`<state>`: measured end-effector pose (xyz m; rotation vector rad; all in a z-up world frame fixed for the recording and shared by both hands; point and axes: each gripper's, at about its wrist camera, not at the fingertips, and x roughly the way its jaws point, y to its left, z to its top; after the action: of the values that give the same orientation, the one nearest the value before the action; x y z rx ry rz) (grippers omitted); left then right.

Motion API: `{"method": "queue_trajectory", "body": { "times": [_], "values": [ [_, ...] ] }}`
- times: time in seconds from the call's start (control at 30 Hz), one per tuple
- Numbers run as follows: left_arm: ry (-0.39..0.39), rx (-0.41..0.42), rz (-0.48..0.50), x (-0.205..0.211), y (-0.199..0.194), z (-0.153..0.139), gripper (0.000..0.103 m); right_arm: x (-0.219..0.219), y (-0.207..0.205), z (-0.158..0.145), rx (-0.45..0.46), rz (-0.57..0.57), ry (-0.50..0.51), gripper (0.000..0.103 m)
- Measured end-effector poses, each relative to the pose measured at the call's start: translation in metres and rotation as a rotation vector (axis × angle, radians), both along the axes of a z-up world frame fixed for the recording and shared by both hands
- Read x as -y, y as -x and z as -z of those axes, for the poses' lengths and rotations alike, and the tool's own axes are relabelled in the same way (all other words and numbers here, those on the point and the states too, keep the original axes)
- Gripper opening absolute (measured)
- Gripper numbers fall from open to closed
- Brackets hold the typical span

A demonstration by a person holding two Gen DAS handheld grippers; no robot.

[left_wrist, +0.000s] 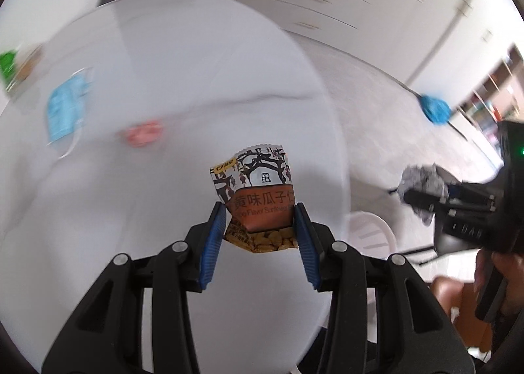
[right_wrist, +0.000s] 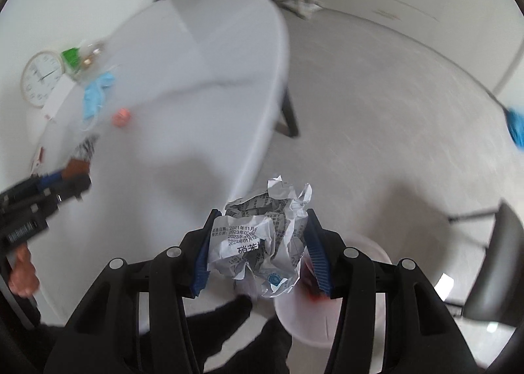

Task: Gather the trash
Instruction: 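Carry the snack bag and foil ball over the white bin and release both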

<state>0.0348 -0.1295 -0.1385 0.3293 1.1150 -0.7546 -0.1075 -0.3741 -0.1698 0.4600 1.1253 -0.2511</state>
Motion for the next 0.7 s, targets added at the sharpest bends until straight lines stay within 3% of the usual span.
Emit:
{"method": "queue_trajectory", "body": {
  "times": [0.23,0.27,0.33,0.43,0.53,0.7],
  "values": [
    [-0.005,0.015,0.157,0.052,0.041,-0.004,0.042,0.014,0.063,0.031,-0.078,0.104,0.011,0.054],
    [-0.007,0.017,0.178,0.059,0.045,-0.004,0.042,0.016,0.069,0.039,-0.096,0.113,0.001,0.057],
    [-0.011,0.017,0.214,0.070,0.055,-0.005,0.042,0.019,0.078,0.056,-0.142,0.143,-0.001,0.075],
    [-0.025,0.021,0.272,0.084,0.073,-0.005,0.042,0.028,0.092,0.061,-0.158,0.202,0.002,0.090],
    [-0.043,0.010,0.355,0.100,0.090,-0.002,0.042,0.043,0.111,0.055,-0.136,0.271,0.006,0.097],
    [-0.076,-0.024,0.534,0.126,0.125,0.007,0.042,0.067,0.140,0.045,-0.120,0.364,0.026,0.098]
  ]
}}
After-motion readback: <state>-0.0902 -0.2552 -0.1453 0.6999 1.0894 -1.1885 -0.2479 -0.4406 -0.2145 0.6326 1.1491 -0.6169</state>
